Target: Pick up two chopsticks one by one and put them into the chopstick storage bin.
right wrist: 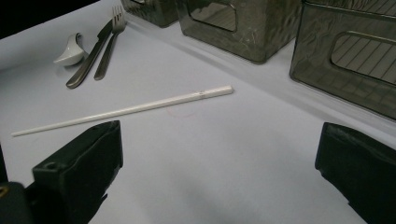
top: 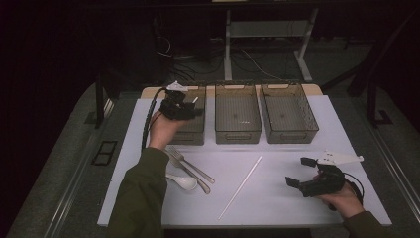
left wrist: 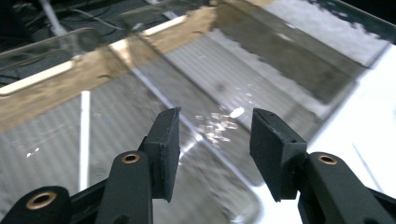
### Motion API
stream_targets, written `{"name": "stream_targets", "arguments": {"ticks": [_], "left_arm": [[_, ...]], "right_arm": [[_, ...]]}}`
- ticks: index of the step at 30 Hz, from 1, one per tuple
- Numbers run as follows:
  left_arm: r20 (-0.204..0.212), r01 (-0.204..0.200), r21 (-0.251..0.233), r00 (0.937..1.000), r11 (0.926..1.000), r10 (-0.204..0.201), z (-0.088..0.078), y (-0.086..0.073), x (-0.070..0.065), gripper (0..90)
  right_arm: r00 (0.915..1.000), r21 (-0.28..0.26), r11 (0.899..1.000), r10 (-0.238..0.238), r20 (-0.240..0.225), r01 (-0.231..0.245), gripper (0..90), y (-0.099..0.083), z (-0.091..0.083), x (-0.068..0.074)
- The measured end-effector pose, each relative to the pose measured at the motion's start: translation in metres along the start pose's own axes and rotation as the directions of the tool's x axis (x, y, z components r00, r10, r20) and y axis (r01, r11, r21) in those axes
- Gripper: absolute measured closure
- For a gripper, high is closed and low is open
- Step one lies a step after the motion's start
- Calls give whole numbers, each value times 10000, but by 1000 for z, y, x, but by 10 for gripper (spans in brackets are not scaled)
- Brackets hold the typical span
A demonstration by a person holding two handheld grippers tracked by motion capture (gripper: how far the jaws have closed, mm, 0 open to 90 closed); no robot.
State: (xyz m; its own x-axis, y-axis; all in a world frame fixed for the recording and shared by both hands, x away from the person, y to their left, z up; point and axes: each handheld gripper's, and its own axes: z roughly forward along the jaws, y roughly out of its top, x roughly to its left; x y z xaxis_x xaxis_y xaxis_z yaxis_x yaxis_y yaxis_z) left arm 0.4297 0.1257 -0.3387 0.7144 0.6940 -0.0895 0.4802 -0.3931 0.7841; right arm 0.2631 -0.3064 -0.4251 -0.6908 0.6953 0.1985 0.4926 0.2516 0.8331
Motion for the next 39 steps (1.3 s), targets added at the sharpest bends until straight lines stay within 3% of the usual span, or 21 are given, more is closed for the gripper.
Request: {"name": "stream_targets", "arguments": {"ticks": [3,7,14,25,31,39], "left_arm": [[250,65,-111,9997,9999,-62,-2,-8,-21,488],[548,-281,148,9981,9995,273,-2,-19,-48,473],[1208,-229,-140,9924,9996,244,5,-39,-86,486],[1741,-596,-295,9827,9978,638,16,-61,-117,531],[2009,-573,-299,9776,9979,622,22,-72,-131,579],[2408,-948,280,9668,9951,853,38,-85,-156,681]], "right_arm": [[10000,-3,10000,-17,8,17,8,0,0,0],[10000,6,10000,-11,23,11,8,0,0,1],[10000,80,9999,78,26,-79,8,0,0,1],[10000,47,10000,-42,54,42,8,0,1,1],[10000,80,9999,-70,68,69,8,0,1,1],[9999,84,9999,-65,101,64,8,0,1,1]]}}
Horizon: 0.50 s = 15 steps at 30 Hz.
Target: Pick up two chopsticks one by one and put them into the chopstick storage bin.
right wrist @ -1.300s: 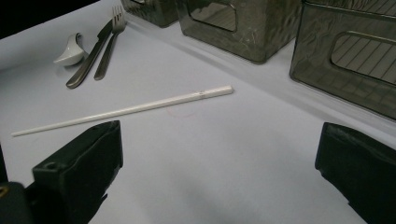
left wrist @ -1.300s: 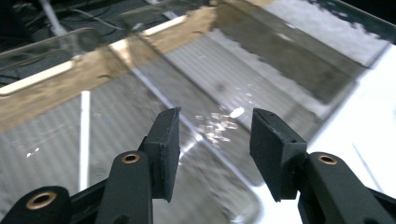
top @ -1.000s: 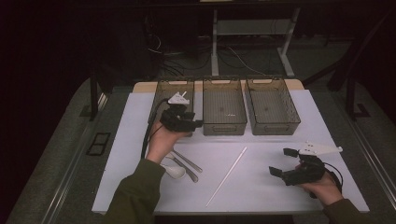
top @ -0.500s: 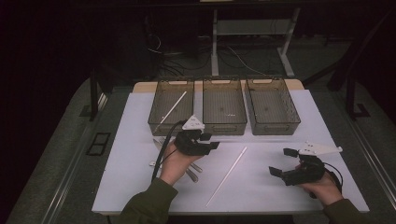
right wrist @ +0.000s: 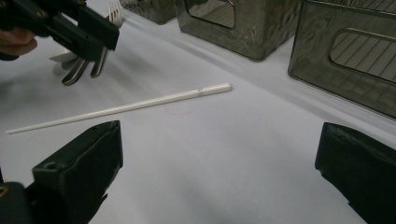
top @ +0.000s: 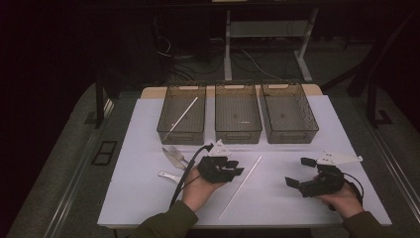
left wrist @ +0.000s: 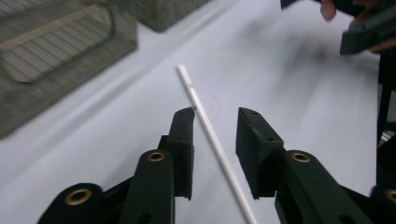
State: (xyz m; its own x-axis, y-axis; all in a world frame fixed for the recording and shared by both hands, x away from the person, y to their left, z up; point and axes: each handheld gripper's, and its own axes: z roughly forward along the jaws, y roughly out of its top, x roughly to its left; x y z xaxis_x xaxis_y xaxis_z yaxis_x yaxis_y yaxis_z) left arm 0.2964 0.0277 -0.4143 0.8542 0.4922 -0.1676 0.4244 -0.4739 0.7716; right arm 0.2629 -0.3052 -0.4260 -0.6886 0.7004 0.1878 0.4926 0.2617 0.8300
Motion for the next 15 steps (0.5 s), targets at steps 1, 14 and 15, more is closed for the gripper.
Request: {"name": "stream_targets", "arguments": {"ticks": [1,14,15], "left_arm": [[22,11,100,10000,9999,-11,3,-1,-2,690],[-352,-229,1126,9990,9934,271,42,-7,-12,752],[-397,-252,1164,9988,9929,300,44,-8,-13,756]], "right_arm": [[10000,2,10000,-15,5,15,8,0,0,0],[10000,4,10000,-28,-3,28,8,0,0,0],[10000,-12,10000,-20,-4,20,8,0,0,0]]}}
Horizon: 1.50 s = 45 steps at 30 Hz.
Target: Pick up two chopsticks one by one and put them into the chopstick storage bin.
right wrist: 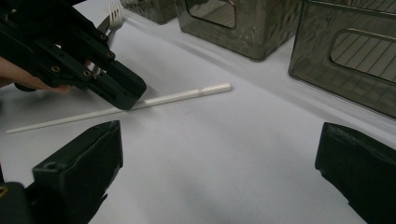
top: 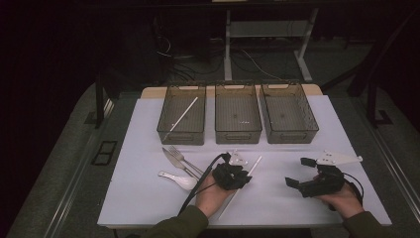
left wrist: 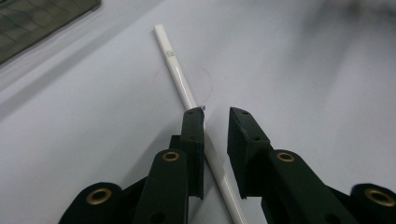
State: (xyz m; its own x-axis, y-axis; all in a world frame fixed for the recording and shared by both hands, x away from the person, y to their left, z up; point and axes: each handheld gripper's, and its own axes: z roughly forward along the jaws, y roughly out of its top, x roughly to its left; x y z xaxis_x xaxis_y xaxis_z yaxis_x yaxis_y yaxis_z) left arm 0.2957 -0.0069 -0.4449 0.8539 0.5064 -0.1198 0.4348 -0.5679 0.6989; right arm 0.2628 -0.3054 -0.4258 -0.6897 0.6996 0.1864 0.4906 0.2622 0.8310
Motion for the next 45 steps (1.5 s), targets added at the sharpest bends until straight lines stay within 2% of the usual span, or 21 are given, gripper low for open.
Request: {"name": "stream_targets", "arguments": {"ticks": [1,2,3,9,16,22,25,27,29,30,33,34,37,38,39,40,41,43,45], "left_arm": [[-8,-113,101,9999,9999,113,1,0,1,758],[-26,-9,50,10000,10000,9,2,-1,0,761],[-97,-81,155,9999,9998,83,3,-1,0,764],[-168,-91,107,9998,9999,93,4,-1,0,793],[-256,-524,250,9983,9983,530,3,3,-1,820],[-148,-168,271,9997,9995,172,5,3,1,811],[-152,-132,161,9998,9998,134,7,4,1,800],[-130,-238,264,9996,9994,242,7,5,1,806],[-19,-155,240,9999,9996,155,8,5,3,808],[15,-312,253,9995,9992,312,7,6,4,810],[147,-377,292,9992,9989,373,6,6,3,818],[153,-256,289,9996,9993,252,6,5,1,820],[270,-478,468,9986,9978,466,3,6,2,820],[344,-679,475,9972,9966,664,2,6,4,822],[368,-664,409,9972,9970,649,-1,6,5,828],[267,-820,515,9964,9953,807,-3,7,6,894],[161,-941,622,9955,9936,932,-5,7,7,892],[235,-640,801,9978,9947,623,-3,4,12,891],[264,-421,566,9988,9975,407,1,4,11,889]], "right_arm": [[10000,2,10000,18,6,-18,8,0,0,0],[10000,4,10000,26,9,-26,8,0,0,0],[10000,6,10000,27,8,-27,8,0,0,0],[10000,3,10000,6,-4,-6,8,0,0,0],[10000,7,10000,5,-10,-5,8,0,0,0],[10000,5,10000,21,-7,-21,8,0,0,0],[10000,21,10000,14,-3,-14,8,0,0,0],[10000,4,10000,-2,0,2,8,0,0,0],[10000,21,10000,5,3,-5,8,0,0,0],[10000,15,10000,10,-2,-10,8,0,0,0],[10000,-15,10000,0,-3,0,8,0,0,0],[10000,-11,10000,9,-4,-9,8,0,0,0],[10000,-47,10000,40,11,-40,8,0,-1,-1],[10000,-47,10000,35,13,-35,8,0,-1,-1],[10000,-47,10000,35,8,-35,8,0,-1,-1],[10000,-40,10000,36,12,-36,8,0,-1,0],[10000,-43,10000,42,10,-42,8,0,-1,-1],[10000,-40,10000,34,10,-34,8,0,-1,-1],[10000,-4,10000,50,-3,-50,8,0,-1,0]]}}
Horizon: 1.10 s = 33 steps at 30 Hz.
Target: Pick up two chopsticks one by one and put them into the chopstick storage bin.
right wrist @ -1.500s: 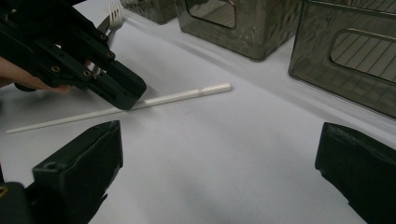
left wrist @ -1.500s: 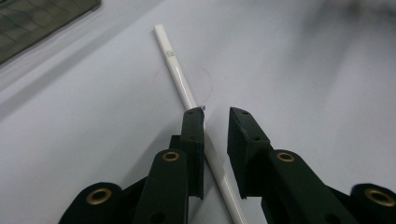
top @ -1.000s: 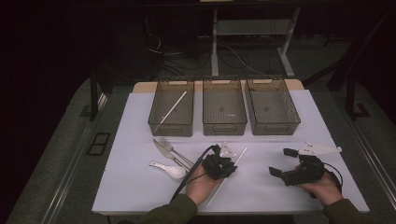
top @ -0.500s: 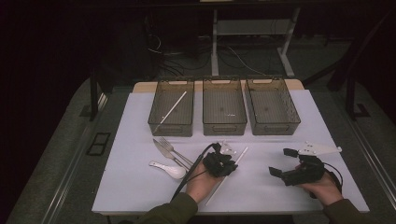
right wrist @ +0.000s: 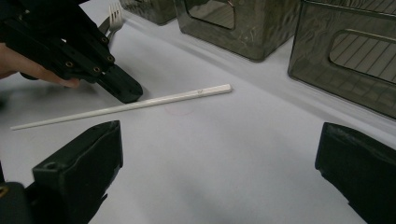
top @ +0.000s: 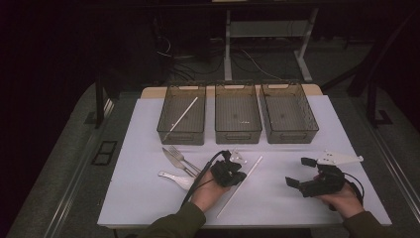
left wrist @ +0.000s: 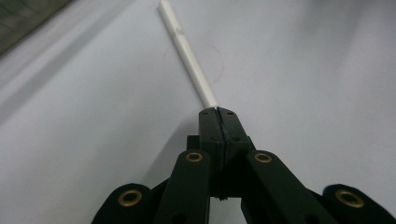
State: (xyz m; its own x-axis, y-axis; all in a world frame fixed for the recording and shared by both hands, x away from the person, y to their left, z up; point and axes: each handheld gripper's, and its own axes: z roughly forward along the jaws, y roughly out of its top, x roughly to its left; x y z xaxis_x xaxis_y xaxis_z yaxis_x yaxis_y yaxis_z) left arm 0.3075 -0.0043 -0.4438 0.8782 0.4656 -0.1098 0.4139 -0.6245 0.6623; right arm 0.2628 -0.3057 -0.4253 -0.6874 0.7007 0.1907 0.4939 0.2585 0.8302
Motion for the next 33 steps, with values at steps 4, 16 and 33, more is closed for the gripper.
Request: {"name": "stream_targets", "arguments": {"ticks": [4,16,33], "left_arm": [[99,61,-164,9999,9998,-60,1,4,0,823],[843,719,-723,9943,9948,-657,12,13,-12,663],[-151,-280,-327,9995,9991,275,23,15,-23,803]], "right_arm": [[10000,-53,10000,-20,13,20,8,0,-1,0],[10000,-47,10000,-8,13,8,8,0,-1,-1],[10000,-7,10000,-49,-32,49,8,1,1,0]]}}
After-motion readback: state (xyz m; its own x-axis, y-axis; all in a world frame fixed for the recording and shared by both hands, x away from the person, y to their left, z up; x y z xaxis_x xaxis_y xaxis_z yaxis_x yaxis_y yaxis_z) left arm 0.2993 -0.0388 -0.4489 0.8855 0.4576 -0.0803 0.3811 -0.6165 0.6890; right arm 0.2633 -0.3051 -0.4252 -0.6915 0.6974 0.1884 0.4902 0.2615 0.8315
